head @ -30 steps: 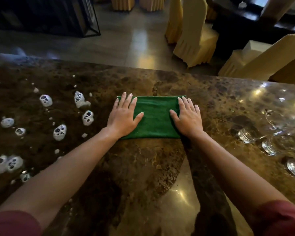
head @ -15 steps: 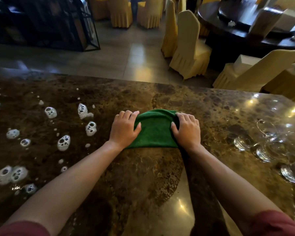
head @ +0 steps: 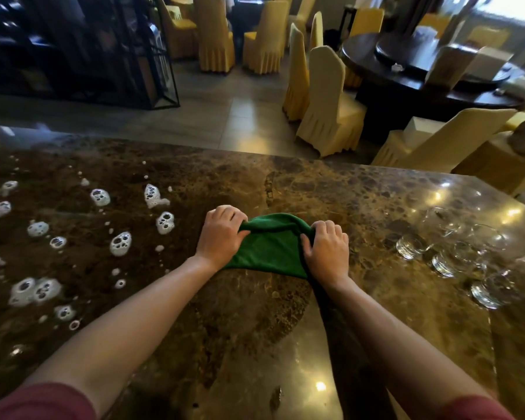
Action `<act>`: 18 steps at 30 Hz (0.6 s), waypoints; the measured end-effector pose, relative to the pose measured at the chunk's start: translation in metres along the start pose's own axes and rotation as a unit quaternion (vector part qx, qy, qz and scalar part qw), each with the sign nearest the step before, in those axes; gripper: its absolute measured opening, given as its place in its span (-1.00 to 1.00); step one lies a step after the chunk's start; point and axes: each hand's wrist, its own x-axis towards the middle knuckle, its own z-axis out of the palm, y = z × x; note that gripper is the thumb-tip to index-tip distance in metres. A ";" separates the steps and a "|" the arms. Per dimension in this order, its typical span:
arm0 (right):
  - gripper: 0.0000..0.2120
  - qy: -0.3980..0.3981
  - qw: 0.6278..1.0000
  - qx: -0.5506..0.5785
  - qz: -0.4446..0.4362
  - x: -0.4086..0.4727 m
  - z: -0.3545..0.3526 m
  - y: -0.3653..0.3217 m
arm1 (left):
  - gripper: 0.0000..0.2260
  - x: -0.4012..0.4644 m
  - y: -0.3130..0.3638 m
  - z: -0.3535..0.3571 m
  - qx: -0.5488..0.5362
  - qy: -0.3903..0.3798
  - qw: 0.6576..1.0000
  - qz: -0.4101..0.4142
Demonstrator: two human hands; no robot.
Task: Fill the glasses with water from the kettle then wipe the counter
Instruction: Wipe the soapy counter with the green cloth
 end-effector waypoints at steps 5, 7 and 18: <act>-0.81 -0.060 0.957 0.265 0.102 -0.020 -0.031 0.002 | -0.83 -0.031 0.025 -0.025 -0.115 0.050 0.988 -0.086; -0.84 -0.110 0.896 0.399 0.158 -0.021 -0.054 -0.003 | -0.85 -0.036 0.041 -0.046 -0.164 0.062 0.977 -0.121; -0.89 -0.187 0.798 0.573 -0.018 -0.042 -0.211 -0.055 | -0.69 -0.106 0.123 -0.171 -0.549 -0.106 0.786 -0.266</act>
